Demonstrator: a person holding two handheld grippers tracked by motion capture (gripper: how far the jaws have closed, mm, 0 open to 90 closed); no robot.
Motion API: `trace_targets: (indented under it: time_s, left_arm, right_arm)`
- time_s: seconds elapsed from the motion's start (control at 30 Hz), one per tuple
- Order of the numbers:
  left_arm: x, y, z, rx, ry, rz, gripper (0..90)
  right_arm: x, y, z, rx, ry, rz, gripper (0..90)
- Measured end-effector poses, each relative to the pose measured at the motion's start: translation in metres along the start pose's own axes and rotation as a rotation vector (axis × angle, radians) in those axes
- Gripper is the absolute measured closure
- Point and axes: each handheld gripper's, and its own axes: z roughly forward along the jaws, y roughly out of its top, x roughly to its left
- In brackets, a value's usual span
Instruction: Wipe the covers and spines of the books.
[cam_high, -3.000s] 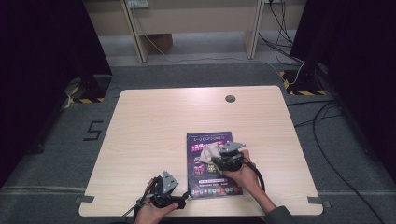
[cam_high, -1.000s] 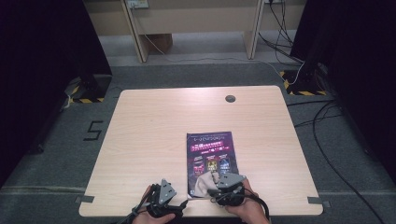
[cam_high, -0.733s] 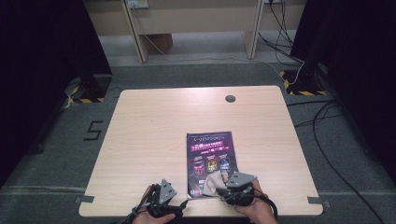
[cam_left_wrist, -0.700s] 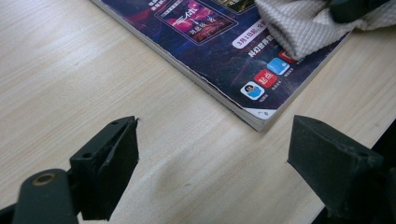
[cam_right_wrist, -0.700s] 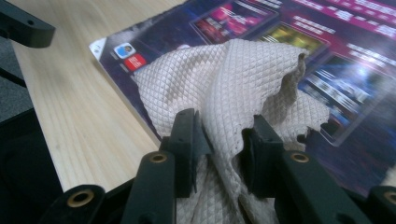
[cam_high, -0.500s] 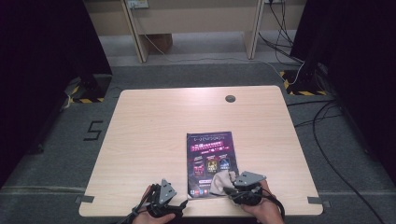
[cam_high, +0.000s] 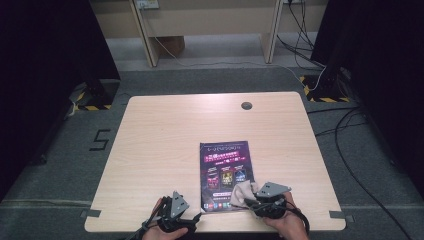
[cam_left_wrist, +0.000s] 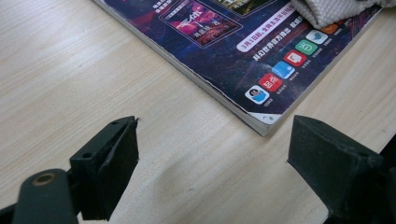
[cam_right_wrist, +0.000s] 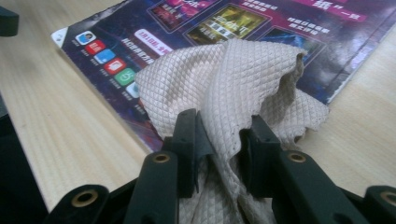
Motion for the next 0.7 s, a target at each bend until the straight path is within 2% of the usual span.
trace_targets:
  time_s: [0.33, 0.4, 0.7]
  left_arm:
    - [-0.001, 0.001, 0.004, 0.003, 0.011, 0.003, 15.7]
    - [-0.001, 0.001, 0.005, 0.006, 0.006, 0.001, 15.7]
    - [0.001, 0.001, 0.005, 0.012, 0.01, 0.003, 15.8]
  right_arm:
    - [-0.02, 0.011, 0.01, -0.001, -0.056, 0.017, 69.9]
    - [-0.031, 0.017, 0.016, -0.005, -0.073, 0.022, 70.0]
    - [-0.058, 0.04, 0.039, -0.005, -0.129, 0.047, 70.0]
